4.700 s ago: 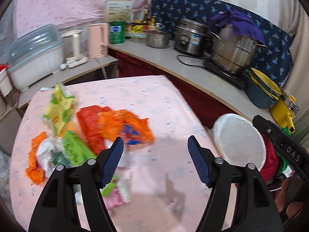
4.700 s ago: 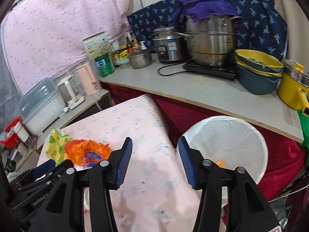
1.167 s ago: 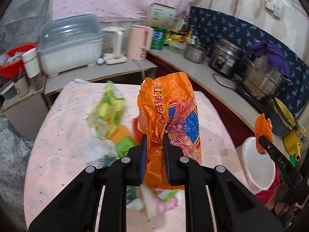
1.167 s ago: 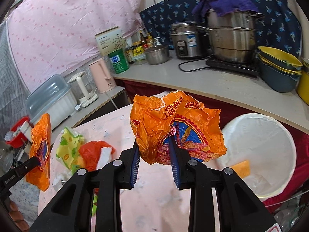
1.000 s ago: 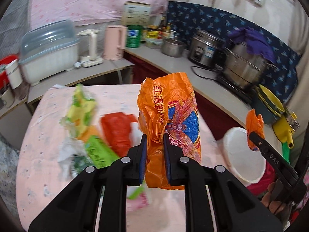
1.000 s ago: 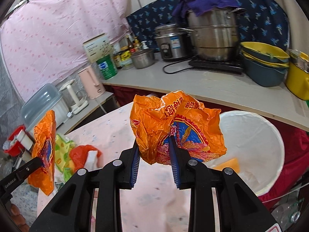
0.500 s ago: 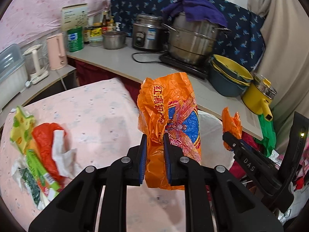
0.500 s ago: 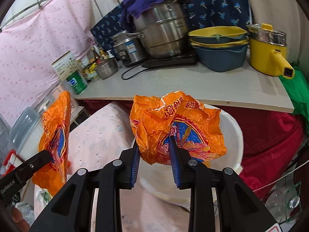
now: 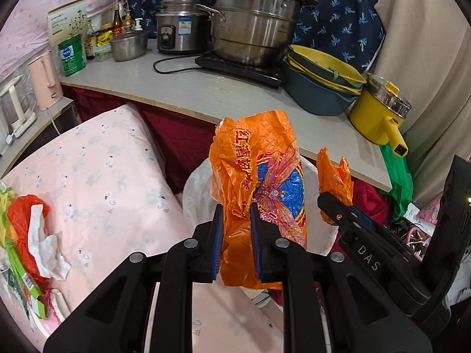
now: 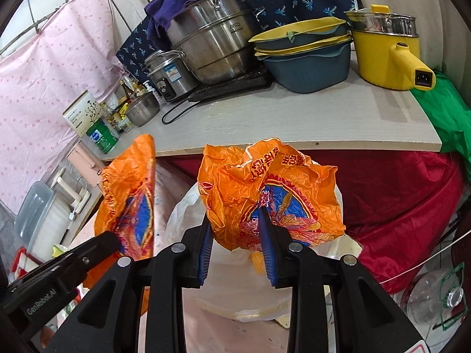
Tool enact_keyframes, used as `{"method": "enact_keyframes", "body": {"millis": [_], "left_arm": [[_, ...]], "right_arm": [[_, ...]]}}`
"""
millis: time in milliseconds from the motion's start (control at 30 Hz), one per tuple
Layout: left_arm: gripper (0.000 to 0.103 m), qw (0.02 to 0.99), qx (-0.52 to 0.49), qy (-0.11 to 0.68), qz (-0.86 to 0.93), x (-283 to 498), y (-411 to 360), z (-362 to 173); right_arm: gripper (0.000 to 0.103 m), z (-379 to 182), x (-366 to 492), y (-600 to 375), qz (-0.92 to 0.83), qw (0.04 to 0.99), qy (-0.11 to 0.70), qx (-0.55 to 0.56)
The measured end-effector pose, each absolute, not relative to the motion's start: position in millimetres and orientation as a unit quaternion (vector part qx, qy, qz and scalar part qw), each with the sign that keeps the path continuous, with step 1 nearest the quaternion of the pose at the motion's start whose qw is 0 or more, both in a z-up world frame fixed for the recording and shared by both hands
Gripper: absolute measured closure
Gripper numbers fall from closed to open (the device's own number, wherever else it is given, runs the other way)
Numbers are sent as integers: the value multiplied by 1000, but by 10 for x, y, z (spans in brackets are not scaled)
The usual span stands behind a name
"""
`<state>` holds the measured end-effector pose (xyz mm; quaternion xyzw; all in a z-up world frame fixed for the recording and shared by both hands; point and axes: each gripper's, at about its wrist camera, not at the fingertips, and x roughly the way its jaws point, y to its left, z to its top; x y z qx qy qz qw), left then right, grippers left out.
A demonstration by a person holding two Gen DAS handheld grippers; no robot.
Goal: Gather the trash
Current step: 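Carry both orange bags over the white bin and open both tools, then move both tools back from the bin to the trash pile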
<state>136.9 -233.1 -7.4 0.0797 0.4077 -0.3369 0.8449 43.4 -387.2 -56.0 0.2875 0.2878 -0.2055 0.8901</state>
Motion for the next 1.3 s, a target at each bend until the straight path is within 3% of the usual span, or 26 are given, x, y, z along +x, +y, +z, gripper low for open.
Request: {"method": "enact_keyframes", "body": {"millis": [133,200,333,700,1300], "left_arm": [[82,840,77,419,-336,1401,-2395,-133],[70,841,78,420,-333,1411,-2426,-140],[58,846,83,414,-325,1421,-2442,-134],[56,856,84,408,-305,1509,-2296,-57],[47,888,61,400,-216,1663,-1324,3]], "right_arm": [[61,-599,429,-3928,-211,888,285,293],[56,-611,424,-3960,-217,886,282,296],[49,-624,409,-4009,-223,884,276,305],[44,-600,448,-3972,-230,883,282,296],[43,-248,729,-3204,-187,910,290,230]]}}
